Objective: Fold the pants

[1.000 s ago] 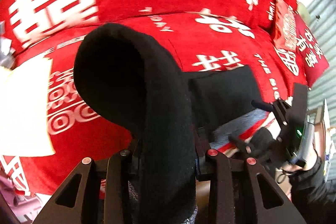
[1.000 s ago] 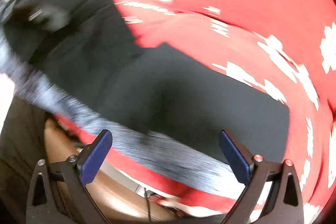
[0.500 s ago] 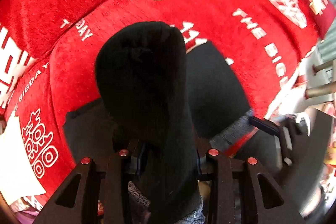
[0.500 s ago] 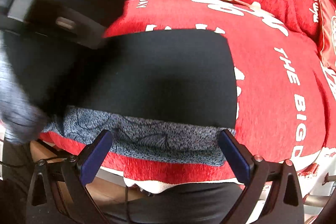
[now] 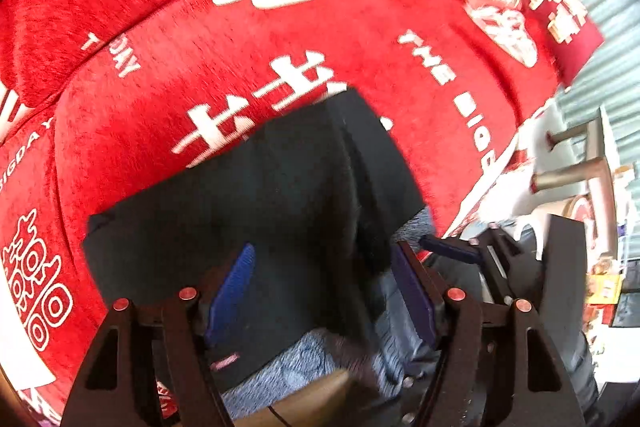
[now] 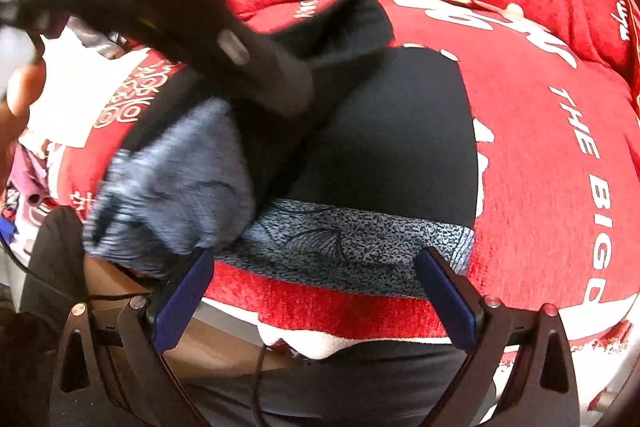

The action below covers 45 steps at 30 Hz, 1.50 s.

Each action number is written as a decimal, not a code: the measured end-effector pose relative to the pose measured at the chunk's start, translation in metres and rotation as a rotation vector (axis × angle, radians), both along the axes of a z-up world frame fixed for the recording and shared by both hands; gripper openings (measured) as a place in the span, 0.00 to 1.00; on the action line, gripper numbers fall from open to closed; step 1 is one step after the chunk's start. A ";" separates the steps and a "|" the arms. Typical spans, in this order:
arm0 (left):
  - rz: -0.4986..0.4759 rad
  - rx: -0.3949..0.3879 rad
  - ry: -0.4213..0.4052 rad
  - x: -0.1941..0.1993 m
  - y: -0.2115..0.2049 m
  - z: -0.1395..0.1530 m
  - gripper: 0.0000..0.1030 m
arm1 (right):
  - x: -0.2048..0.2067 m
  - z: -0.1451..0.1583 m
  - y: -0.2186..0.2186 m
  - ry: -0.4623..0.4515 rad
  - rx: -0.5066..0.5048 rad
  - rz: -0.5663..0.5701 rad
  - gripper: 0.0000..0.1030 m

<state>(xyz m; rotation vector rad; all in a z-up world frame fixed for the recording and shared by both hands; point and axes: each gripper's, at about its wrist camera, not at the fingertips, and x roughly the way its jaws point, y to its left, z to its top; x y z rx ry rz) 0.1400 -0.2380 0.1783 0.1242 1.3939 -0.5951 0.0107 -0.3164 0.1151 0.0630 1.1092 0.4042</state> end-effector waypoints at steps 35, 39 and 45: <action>0.368 0.075 -0.087 -0.041 0.150 -0.064 0.87 | 0.019 0.037 -0.001 0.005 0.174 -0.084 0.17; 0.356 0.091 -0.081 -0.038 0.147 -0.070 0.87 | 0.032 0.022 -0.009 0.062 0.134 -0.107 0.18; 0.357 0.087 -0.074 -0.043 0.149 -0.077 0.87 | 0.028 0.015 -0.015 0.055 0.103 -0.135 0.45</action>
